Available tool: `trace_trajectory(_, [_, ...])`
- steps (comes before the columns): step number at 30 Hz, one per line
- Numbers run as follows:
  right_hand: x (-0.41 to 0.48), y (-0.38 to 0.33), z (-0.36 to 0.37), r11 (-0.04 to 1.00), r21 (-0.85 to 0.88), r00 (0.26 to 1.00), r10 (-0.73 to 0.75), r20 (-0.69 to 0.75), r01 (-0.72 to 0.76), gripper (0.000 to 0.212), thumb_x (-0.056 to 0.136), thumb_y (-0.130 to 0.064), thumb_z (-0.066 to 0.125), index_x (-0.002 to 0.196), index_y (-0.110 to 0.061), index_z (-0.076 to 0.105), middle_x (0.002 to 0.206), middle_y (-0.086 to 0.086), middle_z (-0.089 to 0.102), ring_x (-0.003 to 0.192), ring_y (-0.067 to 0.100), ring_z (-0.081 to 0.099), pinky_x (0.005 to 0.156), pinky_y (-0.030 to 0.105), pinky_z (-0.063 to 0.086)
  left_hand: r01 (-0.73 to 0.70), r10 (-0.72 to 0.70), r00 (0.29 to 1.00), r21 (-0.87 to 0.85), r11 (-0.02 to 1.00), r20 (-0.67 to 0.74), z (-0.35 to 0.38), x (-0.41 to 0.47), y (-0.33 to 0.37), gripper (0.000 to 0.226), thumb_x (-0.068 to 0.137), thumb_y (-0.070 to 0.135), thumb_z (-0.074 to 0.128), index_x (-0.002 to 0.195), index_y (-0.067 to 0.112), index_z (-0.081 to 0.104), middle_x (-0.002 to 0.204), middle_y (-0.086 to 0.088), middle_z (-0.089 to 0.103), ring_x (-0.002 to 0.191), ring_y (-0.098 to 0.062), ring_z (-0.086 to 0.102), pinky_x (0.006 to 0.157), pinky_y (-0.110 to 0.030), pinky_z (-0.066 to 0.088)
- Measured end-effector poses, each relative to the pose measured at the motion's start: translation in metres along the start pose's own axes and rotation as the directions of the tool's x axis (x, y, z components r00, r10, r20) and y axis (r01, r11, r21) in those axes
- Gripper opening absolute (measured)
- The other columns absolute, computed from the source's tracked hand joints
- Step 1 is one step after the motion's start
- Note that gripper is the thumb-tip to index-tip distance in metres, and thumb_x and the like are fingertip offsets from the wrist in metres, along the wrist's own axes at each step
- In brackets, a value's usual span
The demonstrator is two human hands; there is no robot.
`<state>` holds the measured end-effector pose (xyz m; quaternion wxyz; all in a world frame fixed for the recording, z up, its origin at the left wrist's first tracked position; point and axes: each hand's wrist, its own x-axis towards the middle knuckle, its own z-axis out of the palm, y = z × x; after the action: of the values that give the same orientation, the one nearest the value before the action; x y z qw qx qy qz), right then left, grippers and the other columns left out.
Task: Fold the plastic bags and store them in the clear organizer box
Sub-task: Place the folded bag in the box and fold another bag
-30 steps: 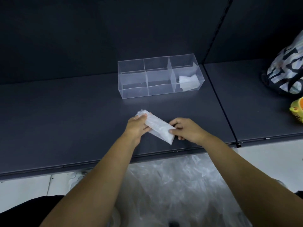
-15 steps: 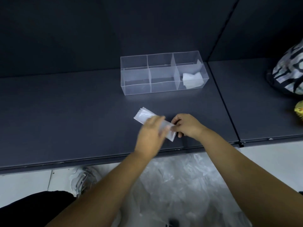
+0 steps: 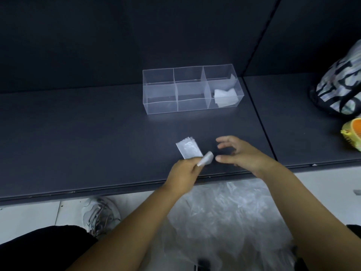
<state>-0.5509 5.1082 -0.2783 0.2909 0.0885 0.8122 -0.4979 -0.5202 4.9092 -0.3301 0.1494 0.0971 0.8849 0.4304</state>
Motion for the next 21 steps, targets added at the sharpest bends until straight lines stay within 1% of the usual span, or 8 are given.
trace_trajectory(3, [0.005, 0.006, 0.014, 0.995, 0.014, 0.991, -0.104, 0.088, 0.103, 0.051, 0.079, -0.004, 0.074, 0.124, -0.024, 0.058, 0.115, -0.009, 0.065, 0.079, 0.009, 0.055, 0.08, 0.018, 0.046, 0.163, -0.154, 0.987, -0.231, 0.959, 0.054, -0.011, 0.015, 0.0, 0.031, 0.1, 0.028, 0.046, 0.1, 0.006, 0.067, 0.085, -0.003, 0.059, 0.08, -0.015, 0.052, 0.081, -0.034, 0.046])
trace_trajectory(5, [0.014, 0.009, 0.028, 0.991, 0.043, 0.992, -0.127, 0.021, 0.126, 0.037, 0.08, 0.001, 0.072, 0.111, -0.018, 0.065, 0.102, -0.002, 0.07, 0.074, 0.005, 0.059, 0.076, 0.013, 0.047, 0.3, -0.289, 0.953, -0.449, 0.842, 0.093, -0.016, 0.025, -0.001, 0.03, 0.101, 0.024, 0.046, 0.115, 0.005, 0.063, 0.103, -0.008, 0.063, 0.092, -0.019, 0.059, 0.088, -0.038, 0.051])
trace_trajectory(7, [0.024, 0.011, 0.04, 0.988, 0.079, 0.988, -0.122, -0.097, 0.13, 0.022, 0.08, -0.001, 0.072, 0.095, -0.017, 0.069, 0.09, -0.001, 0.072, 0.078, 0.006, 0.065, 0.072, 0.009, 0.047, 0.396, -0.382, 0.911, -0.603, 0.693, 0.159, -0.019, 0.03, -0.004, 0.034, 0.101, 0.023, 0.044, 0.129, 0.006, 0.054, 0.12, -0.014, 0.061, 0.104, -0.027, 0.063, 0.078, -0.029, 0.057])
trace_trajectory(11, [0.043, 0.015, 0.057, 0.995, 0.047, 0.953, -0.067, -0.297, 0.085, 0.006, 0.08, -0.008, 0.073, 0.079, -0.014, 0.073, 0.079, -0.001, 0.072, 0.078, 0.013, 0.067, 0.076, 0.02, 0.051, 0.446, -0.458, 0.867, -0.719, 0.533, 0.197, -0.024, 0.037, -0.004, 0.03, 0.102, 0.019, 0.042, 0.126, 0.004, 0.054, 0.113, -0.019, 0.063, 0.093, -0.028, 0.065, 0.064, -0.026, 0.058])
trace_trajectory(14, [0.051, 0.013, 0.062, 0.999, -0.043, 0.931, -0.037, -0.363, 0.023, 0.003, 0.08, -0.013, 0.073, 0.081, -0.012, 0.076, 0.08, 0.002, 0.073, 0.079, 0.015, 0.067, 0.076, 0.025, 0.051, 0.365, -0.538, 0.843, -0.75, 0.552, 0.015, -0.023, 0.038, -0.005, 0.021, 0.1, 0.011, 0.047, 0.114, 0.0, 0.058, 0.099, -0.019, 0.065, 0.072, -0.023, 0.068, 0.056, -0.025, 0.058])
trace_trajectory(16, [0.054, 0.011, 0.063, 0.996, -0.091, 0.929, -0.025, -0.37, -0.01, 0.005, 0.08, -0.014, 0.072, 0.082, -0.013, 0.077, 0.08, -0.001, 0.072, 0.076, 0.013, 0.065, 0.069, 0.021, 0.046, 0.252, -0.493, 0.808, -0.566, 0.785, -0.323, -0.021, 0.035, -0.012, 0.018, 0.096, 0.008, 0.052, 0.11, 0.001, 0.06, 0.091, -0.015, 0.066, 0.068, -0.021, 0.067, 0.06, -0.03, 0.058])
trace_trajectory(18, [0.056, 0.008, 0.063, 0.991, -0.13, 0.93, -0.014, -0.366, -0.036, 0.007, 0.081, -0.013, 0.07, 0.083, -0.014, 0.077, 0.08, 0.0, 0.072, 0.077, 0.013, 0.064, 0.068, 0.02, 0.044, 0.13, -0.183, 0.796, -0.133, 0.983, -0.577, -0.019, 0.03, -0.017, 0.016, 0.091, 0.007, 0.056, 0.105, 0.007, 0.064, 0.095, -0.008, 0.064, 0.08, -0.024, 0.064, 0.074, -0.033, 0.053])
trace_trajectory(21, [0.056, 0.003, 0.064, 0.986, -0.156, 0.933, 0.004, -0.359, -0.065, 0.01, 0.082, -0.013, 0.067, 0.082, -0.014, 0.076, 0.083, 0.002, 0.073, 0.079, 0.017, 0.066, 0.07, 0.024, 0.048, -0.122, 0.268, 0.868, 0.344, 0.931, -0.418, -0.007, 0.026, -0.024, 0.022, 0.086, 0.004, 0.062, 0.107, 0.005, 0.067, 0.112, -0.012, 0.061, 0.099, -0.033, 0.059, 0.091, -0.04, 0.047])
